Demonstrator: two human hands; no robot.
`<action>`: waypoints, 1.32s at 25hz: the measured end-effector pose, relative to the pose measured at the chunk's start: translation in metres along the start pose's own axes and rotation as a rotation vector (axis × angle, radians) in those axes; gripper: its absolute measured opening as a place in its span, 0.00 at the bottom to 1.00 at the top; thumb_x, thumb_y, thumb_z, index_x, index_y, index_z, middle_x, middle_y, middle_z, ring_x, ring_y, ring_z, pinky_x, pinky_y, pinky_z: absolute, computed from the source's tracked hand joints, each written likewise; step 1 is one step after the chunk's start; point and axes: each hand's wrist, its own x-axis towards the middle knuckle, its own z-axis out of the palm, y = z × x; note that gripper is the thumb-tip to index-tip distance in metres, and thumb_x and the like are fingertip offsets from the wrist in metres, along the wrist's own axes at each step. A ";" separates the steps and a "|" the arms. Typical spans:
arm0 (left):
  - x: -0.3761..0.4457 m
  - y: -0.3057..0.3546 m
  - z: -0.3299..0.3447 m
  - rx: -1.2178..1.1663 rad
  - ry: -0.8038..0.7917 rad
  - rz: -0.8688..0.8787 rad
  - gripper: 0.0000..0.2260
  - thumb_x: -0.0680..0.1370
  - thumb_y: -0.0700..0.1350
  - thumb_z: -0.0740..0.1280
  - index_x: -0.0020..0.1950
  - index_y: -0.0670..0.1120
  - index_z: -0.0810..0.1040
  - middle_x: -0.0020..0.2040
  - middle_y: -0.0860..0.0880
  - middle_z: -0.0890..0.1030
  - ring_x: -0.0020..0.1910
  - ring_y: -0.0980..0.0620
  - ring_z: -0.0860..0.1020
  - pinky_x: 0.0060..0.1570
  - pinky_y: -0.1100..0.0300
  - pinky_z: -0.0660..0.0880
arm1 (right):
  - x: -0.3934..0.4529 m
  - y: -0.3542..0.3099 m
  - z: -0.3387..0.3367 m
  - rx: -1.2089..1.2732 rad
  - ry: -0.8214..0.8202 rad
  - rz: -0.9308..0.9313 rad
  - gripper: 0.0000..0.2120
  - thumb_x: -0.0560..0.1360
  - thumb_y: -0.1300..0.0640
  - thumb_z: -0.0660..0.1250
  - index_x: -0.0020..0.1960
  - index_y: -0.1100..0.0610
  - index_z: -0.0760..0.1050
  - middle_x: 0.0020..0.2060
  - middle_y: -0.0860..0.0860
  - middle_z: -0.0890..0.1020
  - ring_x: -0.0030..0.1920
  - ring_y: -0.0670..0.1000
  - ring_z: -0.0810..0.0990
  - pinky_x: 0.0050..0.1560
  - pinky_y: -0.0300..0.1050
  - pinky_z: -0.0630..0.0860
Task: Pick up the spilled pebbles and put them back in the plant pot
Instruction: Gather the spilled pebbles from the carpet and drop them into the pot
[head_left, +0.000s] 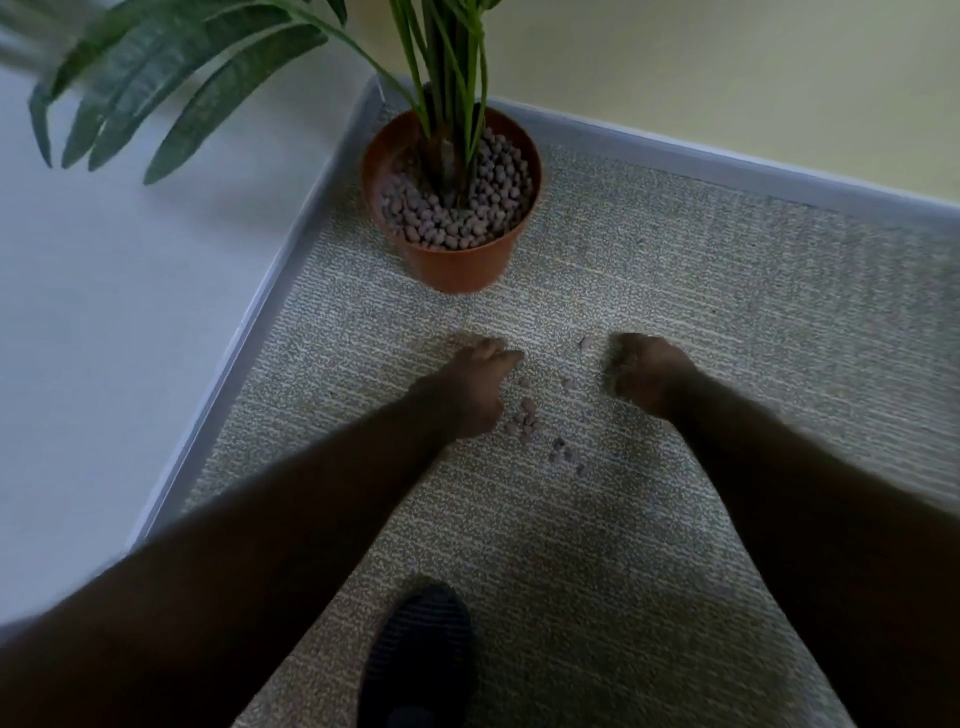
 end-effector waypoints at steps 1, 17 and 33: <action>0.006 0.007 0.004 0.007 -0.010 -0.003 0.30 0.76 0.42 0.63 0.76 0.48 0.57 0.78 0.43 0.56 0.77 0.44 0.54 0.74 0.46 0.59 | 0.003 -0.002 0.005 0.014 -0.005 -0.014 0.28 0.71 0.59 0.72 0.70 0.55 0.70 0.63 0.60 0.78 0.63 0.58 0.77 0.63 0.42 0.72; 0.013 0.031 0.020 0.113 -0.093 0.026 0.18 0.72 0.47 0.71 0.59 0.42 0.74 0.65 0.40 0.66 0.65 0.42 0.67 0.63 0.46 0.71 | 0.023 -0.020 0.039 -0.196 0.006 -0.191 0.18 0.75 0.52 0.67 0.64 0.54 0.76 0.63 0.60 0.73 0.63 0.61 0.73 0.67 0.47 0.71; -0.010 0.035 0.059 0.357 -0.061 0.192 0.14 0.79 0.42 0.54 0.60 0.40 0.73 0.64 0.40 0.68 0.63 0.40 0.68 0.59 0.44 0.73 | -0.065 0.008 0.100 -0.231 0.024 -0.411 0.26 0.73 0.48 0.67 0.69 0.56 0.71 0.71 0.57 0.70 0.71 0.59 0.65 0.72 0.50 0.63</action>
